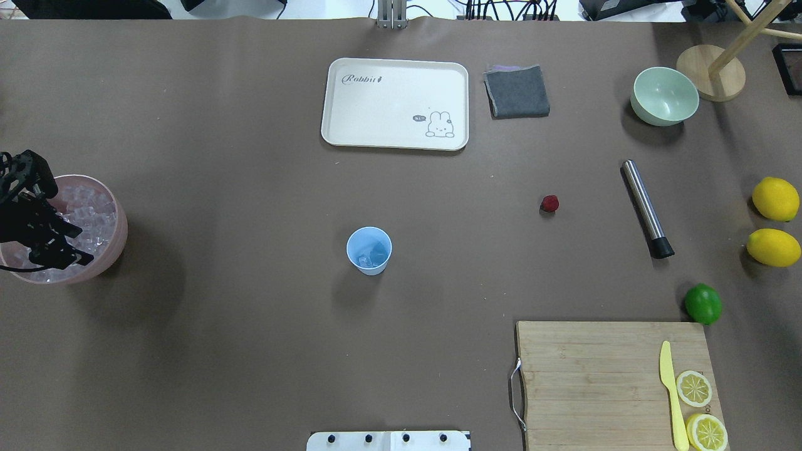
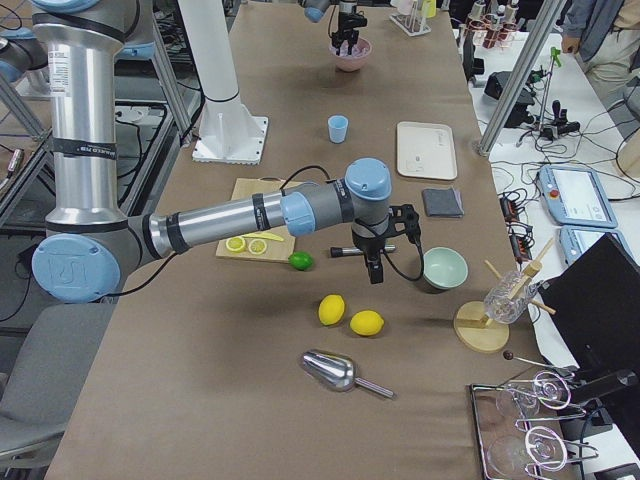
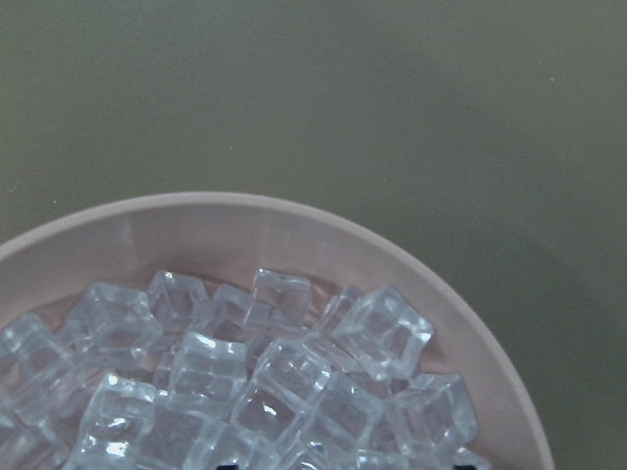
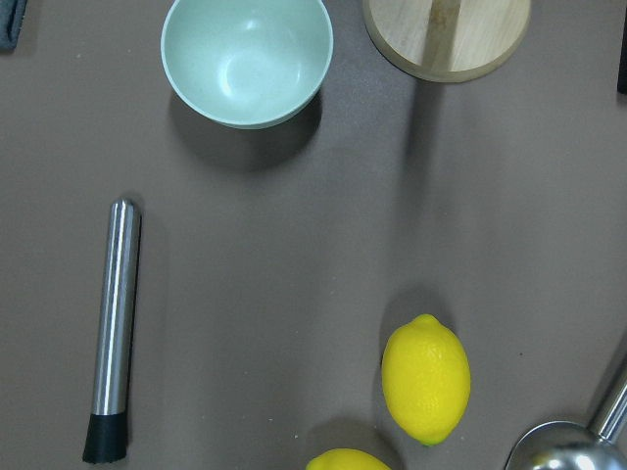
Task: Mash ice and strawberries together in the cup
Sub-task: 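Close the left gripper on a third ice cube, then carry the ice cube with the left gripper over the light-blue cup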
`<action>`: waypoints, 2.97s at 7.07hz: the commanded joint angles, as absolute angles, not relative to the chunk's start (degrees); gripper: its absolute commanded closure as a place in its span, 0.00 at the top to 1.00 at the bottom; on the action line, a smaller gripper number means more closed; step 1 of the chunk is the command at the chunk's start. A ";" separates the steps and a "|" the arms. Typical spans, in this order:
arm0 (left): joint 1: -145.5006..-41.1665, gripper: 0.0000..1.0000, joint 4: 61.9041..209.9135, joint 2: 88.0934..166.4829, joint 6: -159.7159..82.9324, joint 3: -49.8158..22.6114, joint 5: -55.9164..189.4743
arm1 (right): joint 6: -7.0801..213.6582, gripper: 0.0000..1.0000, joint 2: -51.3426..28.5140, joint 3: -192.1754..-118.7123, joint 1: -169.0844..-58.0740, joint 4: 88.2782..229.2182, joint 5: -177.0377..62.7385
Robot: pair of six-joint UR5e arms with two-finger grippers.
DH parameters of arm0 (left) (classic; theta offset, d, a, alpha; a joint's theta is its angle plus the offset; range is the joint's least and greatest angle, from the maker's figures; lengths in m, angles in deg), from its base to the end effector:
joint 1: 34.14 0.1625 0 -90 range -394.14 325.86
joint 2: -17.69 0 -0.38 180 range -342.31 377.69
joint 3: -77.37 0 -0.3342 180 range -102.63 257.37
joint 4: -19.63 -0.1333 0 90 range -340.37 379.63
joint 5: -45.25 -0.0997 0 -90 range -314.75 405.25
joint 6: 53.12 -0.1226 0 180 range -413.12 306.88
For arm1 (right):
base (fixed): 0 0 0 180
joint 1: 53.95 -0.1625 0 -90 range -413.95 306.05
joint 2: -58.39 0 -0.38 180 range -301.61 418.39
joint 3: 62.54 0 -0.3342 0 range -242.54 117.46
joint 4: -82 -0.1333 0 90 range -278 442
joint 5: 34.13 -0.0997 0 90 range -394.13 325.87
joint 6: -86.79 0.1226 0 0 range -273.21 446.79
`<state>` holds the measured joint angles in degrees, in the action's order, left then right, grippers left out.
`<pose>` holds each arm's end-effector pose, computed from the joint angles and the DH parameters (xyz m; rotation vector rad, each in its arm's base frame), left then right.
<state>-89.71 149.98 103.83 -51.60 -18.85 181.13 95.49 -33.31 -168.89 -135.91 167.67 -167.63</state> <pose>0.2111 -0.3881 0.5230 0.4468 0.9689 0.8184 -0.0125 -0.4378 0.5095 0.2023 -0.7899 -0.1149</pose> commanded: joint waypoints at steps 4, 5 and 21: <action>-90.90 0.00 149.80 103.91 -51.54 -18.87 183.57 | 95.31 1.00 -33.28 -168.88 -135.86 167.61 -167.72; -92.74 0.00 149.71 104.09 -51.54 -18.87 184.02 | 95.31 1.00 -33.36 -168.80 -135.95 167.69 -167.90; -72.41 0.00 148.21 134.23 -7.61 -24.94 161.39 | 95.58 1.00 -33.54 -168.97 -135.86 167.69 -170.45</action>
<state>-77.55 148.04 132.75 -10.12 -24.88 167.38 95.61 -33.58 -168.97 -135.86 167.69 -170.45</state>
